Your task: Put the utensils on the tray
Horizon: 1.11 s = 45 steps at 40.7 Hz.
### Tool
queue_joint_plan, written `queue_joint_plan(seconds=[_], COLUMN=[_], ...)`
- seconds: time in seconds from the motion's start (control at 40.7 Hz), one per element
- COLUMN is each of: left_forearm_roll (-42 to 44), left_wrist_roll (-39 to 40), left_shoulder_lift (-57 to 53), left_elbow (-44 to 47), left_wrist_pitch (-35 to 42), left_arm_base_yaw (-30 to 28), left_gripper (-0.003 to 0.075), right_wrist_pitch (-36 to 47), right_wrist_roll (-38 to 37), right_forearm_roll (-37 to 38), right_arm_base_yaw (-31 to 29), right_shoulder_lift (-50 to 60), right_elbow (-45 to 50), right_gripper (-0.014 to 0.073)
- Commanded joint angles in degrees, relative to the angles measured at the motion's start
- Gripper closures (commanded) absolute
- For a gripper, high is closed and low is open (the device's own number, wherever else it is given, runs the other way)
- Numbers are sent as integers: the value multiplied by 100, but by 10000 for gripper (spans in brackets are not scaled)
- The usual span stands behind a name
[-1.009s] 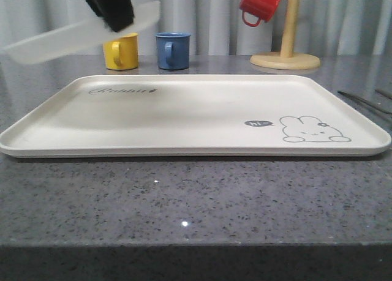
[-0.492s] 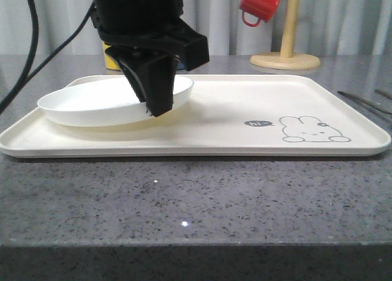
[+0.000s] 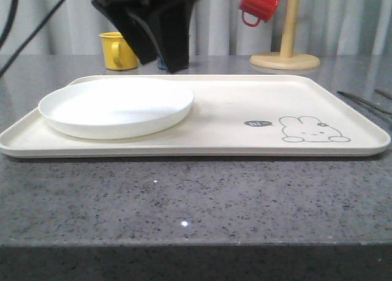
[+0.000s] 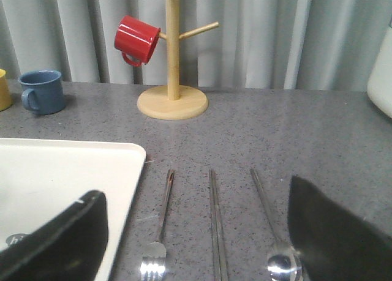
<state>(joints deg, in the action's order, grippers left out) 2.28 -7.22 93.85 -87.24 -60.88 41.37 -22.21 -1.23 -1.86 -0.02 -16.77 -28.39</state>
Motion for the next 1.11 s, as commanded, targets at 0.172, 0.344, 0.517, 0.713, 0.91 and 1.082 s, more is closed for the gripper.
queue_joint_plan(seconds=[0.172, 0.344, 0.517, 0.713, 0.91, 1.082], left_forearm_roll=[12, 12, -179, -309, -583, -667], left_wrist_roll=[65, 65, 65, 65, 65, 65], left_shoulder_lift=[-1051, -1691, -2499, -3912, -5694, -7275], left_elbow=[-84, 447, 1504, 3277, 5160, 6186], left_wrist_pitch=[153, 319, 1098, 2594, 4204, 4641], left_arm_base_yaw=[-1276, -2256, -2973, -3213, -3213, -3213], left_gripper=[701, 738, 738, 738, 738, 738], right_wrist_pitch=[491, 491, 491, 491, 491, 491], right_wrist_roll=[10, 10, 10, 10, 10, 10], right_forearm_roll=[1, 1, 1, 1, 1, 1], right_arm_base_yaw=[-30, -30, -30, -30, -30, -30], right_shoulder_lift=[-98, -98, -98, -98, -98, -98], right_elbow=[-205, -205, -205, -205, -205, -205], right_gripper=[-29, -29, -29, -29, -29, -29])
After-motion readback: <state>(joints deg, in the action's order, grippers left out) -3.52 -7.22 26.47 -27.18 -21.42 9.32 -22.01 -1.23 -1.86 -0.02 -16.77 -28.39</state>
